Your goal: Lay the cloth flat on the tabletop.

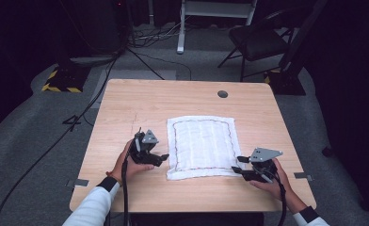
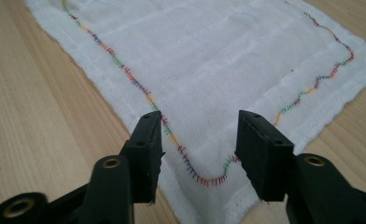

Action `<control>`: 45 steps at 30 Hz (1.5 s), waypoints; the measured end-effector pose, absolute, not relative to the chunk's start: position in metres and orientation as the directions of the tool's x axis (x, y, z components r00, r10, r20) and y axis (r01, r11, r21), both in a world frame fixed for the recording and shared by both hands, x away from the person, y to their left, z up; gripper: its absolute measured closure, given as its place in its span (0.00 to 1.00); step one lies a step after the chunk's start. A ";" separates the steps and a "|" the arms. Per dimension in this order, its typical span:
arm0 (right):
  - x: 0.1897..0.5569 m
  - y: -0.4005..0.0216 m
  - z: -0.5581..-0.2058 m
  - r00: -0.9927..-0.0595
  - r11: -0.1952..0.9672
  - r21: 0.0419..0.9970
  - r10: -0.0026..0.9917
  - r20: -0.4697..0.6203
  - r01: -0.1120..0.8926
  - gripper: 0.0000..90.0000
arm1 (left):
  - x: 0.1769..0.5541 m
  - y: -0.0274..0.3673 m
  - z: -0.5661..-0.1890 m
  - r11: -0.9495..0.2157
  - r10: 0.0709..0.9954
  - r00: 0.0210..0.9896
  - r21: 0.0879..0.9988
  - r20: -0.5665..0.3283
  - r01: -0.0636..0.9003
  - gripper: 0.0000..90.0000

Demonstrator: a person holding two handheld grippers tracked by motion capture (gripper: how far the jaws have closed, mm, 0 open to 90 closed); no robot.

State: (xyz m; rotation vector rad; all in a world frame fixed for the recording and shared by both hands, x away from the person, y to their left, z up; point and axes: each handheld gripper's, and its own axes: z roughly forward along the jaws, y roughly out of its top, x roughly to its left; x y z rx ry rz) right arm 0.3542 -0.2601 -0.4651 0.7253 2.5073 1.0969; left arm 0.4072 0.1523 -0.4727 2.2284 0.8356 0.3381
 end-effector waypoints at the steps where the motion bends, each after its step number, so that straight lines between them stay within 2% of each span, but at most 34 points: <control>1: 0.355 -0.256 -0.465 -0.826 0.578 0.749 0.559 -0.072 0.325 0.52 | 0.413 0.152 -0.472 -0.523 0.663 0.748 0.710 -0.008 0.471 0.25; 6: 0.358 -0.225 -0.464 -0.863 0.598 0.752 0.499 -0.080 0.276 0.52 | 0.442 0.147 -0.474 -0.508 0.695 0.719 0.710 0.001 0.489 0.24; 12: 0.360 -0.169 -0.468 -0.918 0.640 0.743 0.386 -0.094 0.193 0.56 | 0.477 0.131 -0.482 -0.523 0.713 0.701 0.694 0.037 0.495 0.24; 19: 0.362 -0.113 -0.474 -0.958 0.659 0.742 0.273 -0.083 0.124 0.61 | 0.511 0.118 -0.490 -0.488 0.739 0.674 0.681 -0.011 0.546 0.24; 23: 0.362 -0.090 -0.481 -0.968 0.664 0.740 0.239 -0.078 0.104 0.60 | 0.523 0.112 -0.497 -0.477 0.748 0.663 0.679 -0.020 0.558 0.24; 26: 0.360 -0.077 -0.486 -0.973 0.672 0.735 0.219 -0.075 0.094 0.58 | 0.529 0.111 -0.499 -0.456 0.756 0.653 0.677 -0.048 0.577 0.20; 34: 0.358 -0.059 -0.496 -0.972 0.694 0.714 0.219 -0.086 0.093 0.53 | 0.528 0.112 -0.502 -0.459 0.749 0.662 0.694 -0.033 0.555 0.19; 37: 0.359 -0.058 -0.496 -0.966 0.689 0.717 0.244 -0.087 0.110 0.60 | 0.528 0.112 -0.502 -0.461 0.749 0.662 0.695 -0.029 0.552 0.18; 39: 0.360 -0.058 -0.496 -0.958 0.687 0.718 0.269 -0.100 0.117 0.71 | 0.528 0.113 -0.502 -0.464 0.747 0.665 0.694 -0.028 0.550 0.19; 41: 0.361 -0.059 -0.496 -0.955 0.685 0.718 0.279 -0.103 0.123 0.79 | 0.527 0.115 -0.502 -0.465 0.732 0.680 0.703 -0.035 0.538 0.22; 45: 0.358 -0.058 -0.496 -0.947 0.694 0.711 0.293 -0.133 0.115 0.92 | 0.526 0.120 -0.500 -0.469 0.705 0.708 0.713 -0.053 0.520 0.53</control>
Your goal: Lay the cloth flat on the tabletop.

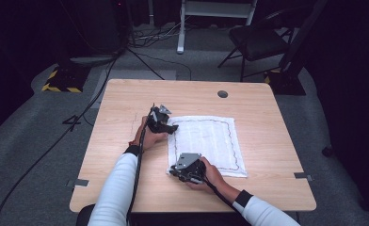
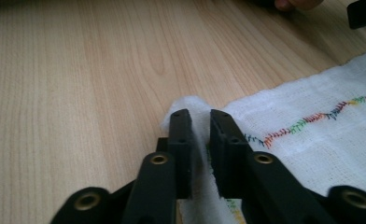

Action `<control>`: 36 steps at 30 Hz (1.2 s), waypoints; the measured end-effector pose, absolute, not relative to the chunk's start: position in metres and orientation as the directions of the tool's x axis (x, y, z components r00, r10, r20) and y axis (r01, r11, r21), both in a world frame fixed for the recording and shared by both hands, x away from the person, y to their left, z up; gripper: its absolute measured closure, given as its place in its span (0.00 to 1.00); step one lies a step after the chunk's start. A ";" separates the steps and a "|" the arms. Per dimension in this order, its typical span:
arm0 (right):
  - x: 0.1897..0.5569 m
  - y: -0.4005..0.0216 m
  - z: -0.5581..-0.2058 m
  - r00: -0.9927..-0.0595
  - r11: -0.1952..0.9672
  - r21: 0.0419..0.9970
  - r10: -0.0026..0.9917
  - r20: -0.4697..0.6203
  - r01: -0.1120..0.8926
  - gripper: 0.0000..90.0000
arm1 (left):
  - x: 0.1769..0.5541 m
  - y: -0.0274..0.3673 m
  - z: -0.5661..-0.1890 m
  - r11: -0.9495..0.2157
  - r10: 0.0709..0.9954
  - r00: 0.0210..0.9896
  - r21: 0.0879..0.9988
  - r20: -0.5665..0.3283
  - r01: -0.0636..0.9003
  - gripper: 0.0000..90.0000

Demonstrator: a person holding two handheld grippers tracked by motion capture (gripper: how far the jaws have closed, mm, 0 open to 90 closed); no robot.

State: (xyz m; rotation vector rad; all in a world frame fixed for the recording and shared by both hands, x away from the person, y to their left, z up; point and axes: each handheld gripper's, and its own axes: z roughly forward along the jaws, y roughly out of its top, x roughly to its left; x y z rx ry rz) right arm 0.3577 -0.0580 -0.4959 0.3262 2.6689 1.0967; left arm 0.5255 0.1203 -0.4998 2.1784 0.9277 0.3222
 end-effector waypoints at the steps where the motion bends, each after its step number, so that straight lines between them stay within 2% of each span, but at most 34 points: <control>1: 0.357 -0.058 -0.496 -0.945 0.698 0.707 0.293 -0.143 0.110 0.93 | 0.526 0.122 -0.499 -0.471 0.701 0.711 0.711 -0.057 0.522 0.58; 5: 0.358 -0.058 -0.496 -0.945 0.697 0.708 0.297 -0.140 0.114 0.95 | 0.526 0.128 -0.499 -0.450 0.691 0.715 0.712 -0.106 0.539 0.79; 10: 0.357 -0.058 -0.495 -0.944 0.702 0.704 0.291 -0.152 0.103 0.96 | 0.527 0.129 -0.499 -0.439 0.684 0.718 0.712 -0.129 0.548 0.91; 28: 0.357 -0.058 -0.487 -0.943 0.691 0.718 0.288 -0.164 0.087 0.97 | 0.524 0.137 -0.492 -0.468 0.690 0.720 0.714 -0.072 0.520 0.95; 36: 0.357 -0.051 -0.485 -0.948 0.688 0.723 0.273 -0.166 0.071 0.97 | 0.519 0.148 -0.491 -0.455 0.703 0.707 0.714 -0.079 0.532 0.95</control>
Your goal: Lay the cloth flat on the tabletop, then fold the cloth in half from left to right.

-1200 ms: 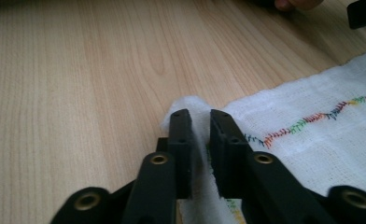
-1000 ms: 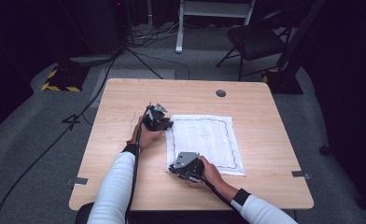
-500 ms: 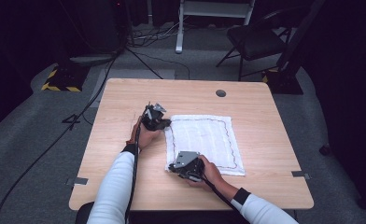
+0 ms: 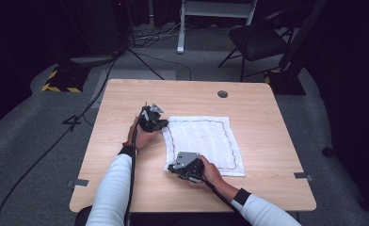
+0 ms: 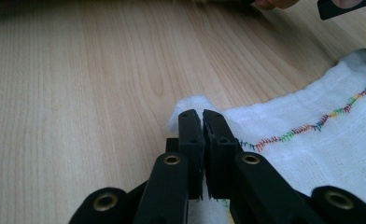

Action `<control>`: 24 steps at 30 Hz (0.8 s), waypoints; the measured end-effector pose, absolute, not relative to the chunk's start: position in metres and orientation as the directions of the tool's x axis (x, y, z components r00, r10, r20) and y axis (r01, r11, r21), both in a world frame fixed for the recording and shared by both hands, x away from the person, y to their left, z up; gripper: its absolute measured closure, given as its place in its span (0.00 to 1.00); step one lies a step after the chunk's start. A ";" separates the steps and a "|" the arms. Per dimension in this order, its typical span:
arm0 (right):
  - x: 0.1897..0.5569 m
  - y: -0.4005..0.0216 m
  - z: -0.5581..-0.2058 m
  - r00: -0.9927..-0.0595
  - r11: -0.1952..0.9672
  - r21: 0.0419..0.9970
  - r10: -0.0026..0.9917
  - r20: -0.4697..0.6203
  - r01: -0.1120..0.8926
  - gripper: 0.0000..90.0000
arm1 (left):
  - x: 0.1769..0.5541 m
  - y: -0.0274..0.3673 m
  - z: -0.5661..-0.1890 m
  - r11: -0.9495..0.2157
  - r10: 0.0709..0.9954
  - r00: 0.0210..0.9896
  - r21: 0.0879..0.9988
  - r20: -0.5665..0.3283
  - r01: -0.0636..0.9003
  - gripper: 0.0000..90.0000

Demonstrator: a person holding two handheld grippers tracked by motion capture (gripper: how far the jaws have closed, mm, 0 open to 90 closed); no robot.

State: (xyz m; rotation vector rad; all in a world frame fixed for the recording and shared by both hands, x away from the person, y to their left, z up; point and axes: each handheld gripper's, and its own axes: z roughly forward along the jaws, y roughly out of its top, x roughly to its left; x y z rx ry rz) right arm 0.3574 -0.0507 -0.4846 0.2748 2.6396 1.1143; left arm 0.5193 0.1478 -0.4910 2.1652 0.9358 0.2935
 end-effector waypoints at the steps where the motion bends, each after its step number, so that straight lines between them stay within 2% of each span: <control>1: 0.357 -0.050 -0.484 -0.948 0.686 0.724 0.271 -0.165 0.070 0.97 | 0.519 0.149 -0.491 -0.457 0.702 0.708 0.714 -0.078 0.531 0.95; 24: 0.357 -0.042 -0.470 -0.946 0.662 0.749 0.265 -0.189 0.036 0.97 | 0.512 0.164 -0.479 -0.435 0.717 0.695 0.738 -0.063 0.516 0.95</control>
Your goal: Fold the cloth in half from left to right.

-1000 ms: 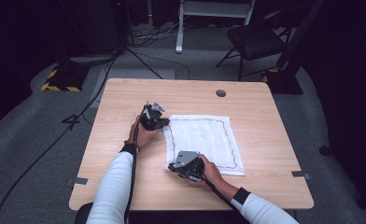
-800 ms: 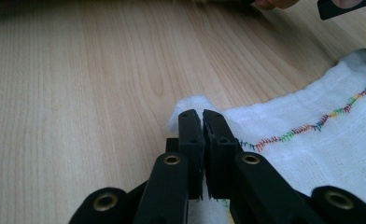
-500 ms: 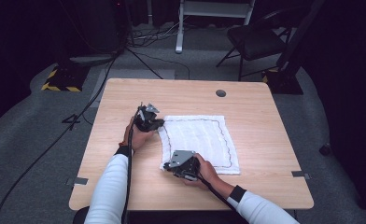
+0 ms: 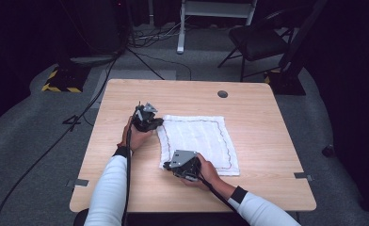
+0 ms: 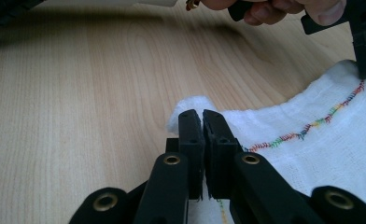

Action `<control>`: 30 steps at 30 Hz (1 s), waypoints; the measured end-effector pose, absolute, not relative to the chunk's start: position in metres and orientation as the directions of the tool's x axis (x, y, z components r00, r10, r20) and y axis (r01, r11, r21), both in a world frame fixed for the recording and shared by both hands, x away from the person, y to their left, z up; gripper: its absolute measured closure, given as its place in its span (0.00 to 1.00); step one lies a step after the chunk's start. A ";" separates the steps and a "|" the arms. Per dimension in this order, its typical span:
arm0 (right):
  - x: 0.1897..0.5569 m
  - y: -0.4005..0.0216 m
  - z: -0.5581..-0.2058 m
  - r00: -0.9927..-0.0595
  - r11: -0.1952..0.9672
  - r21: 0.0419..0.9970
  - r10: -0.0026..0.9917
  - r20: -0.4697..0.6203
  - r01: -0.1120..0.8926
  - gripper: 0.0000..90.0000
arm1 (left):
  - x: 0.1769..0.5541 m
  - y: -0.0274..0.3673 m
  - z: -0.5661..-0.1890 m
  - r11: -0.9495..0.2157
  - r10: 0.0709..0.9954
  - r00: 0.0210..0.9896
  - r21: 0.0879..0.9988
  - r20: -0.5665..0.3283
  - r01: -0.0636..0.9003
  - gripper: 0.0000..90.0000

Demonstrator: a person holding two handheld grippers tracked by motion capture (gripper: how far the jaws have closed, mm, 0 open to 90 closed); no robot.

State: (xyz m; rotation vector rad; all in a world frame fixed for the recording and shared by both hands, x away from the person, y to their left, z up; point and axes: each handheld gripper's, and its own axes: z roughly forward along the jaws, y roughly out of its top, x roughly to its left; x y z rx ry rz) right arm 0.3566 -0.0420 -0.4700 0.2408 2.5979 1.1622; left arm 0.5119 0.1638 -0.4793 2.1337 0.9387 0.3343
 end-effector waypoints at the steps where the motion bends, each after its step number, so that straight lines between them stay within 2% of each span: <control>1: 0.357 -0.043 -0.468 -0.944 0.658 0.752 0.268 -0.192 0.034 0.97 | 0.512 0.164 -0.478 -0.429 0.721 0.690 0.742 -0.063 0.516 0.95; 12: 0.356 -0.077 -0.449 -0.922 0.606 0.793 0.341 -0.182 0.068 0.97 | 0.515 0.146 -0.459 -0.414 0.714 0.699 0.781 -0.040 0.467 0.95; 30: 0.352 -0.149 -0.432 -0.867 0.561 0.816 0.468 -0.169 0.143 0.97 | 0.530 0.067 -0.441 -0.467 0.656 0.755 0.790 0.006 0.399 0.95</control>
